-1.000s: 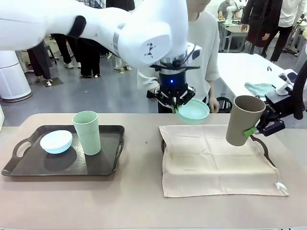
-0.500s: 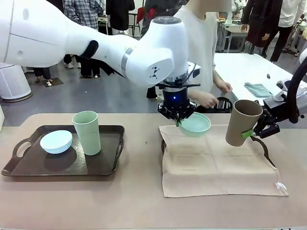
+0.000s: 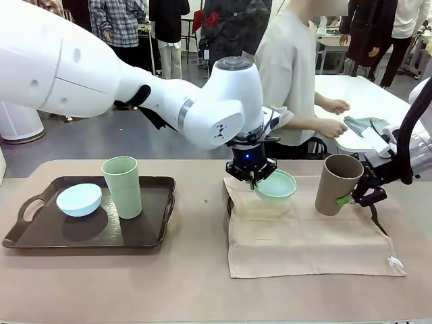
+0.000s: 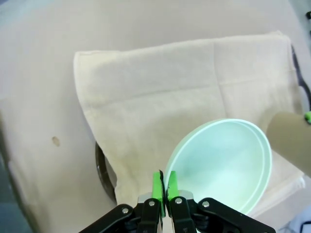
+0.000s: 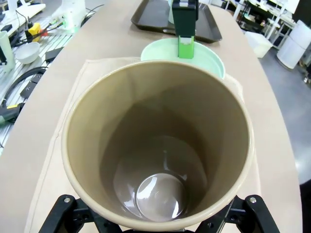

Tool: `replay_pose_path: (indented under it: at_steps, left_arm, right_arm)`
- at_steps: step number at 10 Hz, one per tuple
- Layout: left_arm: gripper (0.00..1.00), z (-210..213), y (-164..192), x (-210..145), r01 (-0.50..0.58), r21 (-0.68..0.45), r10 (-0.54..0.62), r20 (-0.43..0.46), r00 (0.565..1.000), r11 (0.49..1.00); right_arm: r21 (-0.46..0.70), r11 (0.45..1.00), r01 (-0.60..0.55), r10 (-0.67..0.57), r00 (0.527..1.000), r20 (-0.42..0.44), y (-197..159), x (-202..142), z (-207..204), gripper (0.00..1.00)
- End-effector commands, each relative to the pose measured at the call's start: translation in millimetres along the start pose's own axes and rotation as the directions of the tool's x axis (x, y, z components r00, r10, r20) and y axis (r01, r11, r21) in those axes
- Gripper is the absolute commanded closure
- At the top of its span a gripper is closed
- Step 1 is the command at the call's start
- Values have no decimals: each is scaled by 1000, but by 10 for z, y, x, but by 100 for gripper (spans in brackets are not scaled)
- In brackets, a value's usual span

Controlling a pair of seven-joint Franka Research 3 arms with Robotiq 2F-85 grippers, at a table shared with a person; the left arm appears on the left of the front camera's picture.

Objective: Set up a tray with a mat and arrange the tableware.
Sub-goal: Place the Picnic Bowl and Reusable plastic cup back onto the Handle tray in front of the human's position.

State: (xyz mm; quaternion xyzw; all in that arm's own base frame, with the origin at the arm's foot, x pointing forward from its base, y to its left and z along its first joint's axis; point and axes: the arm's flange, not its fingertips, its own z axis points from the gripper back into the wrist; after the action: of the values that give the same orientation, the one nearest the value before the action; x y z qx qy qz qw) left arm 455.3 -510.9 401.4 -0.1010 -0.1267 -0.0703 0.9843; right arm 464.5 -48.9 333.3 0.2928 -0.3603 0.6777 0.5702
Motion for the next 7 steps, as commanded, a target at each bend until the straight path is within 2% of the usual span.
replay_pose_path:
  at_steps: [1, 2, 3, 5, 7]
  left_arm:
    - [96, -87, -25, -78, -31, -7, 31, 58, 998, 1000]
    - [96, -12, -37, -51, -30, -20, 31, 40, 999, 999]
    - [96, -63, -9, -1, -3, -7, 3, 11, 1000, 1000]
    - [96, -75, -27, -2, -2, -14, 3, 17, 1000, 1000]
    - [96, -428, -75, -66, 17, 27, -18, 38, 999, 999]
  right_arm:
    - [-52, 998, -19, 21, 999, 42, -10, -52, -54, 16]
    - [-63, 998, -10, 13, 999, 36, -13, -12, -40, 16]
    - [-9, 1000, 1, -1, 1000, 11, -3, -31, -20, 16]
    - [-21, 1000, 4, -4, 1000, 20, -13, -30, -20, 16]
    - [-3, 1000, 9, -10, 1000, -8, -47, -144, -87, 16]
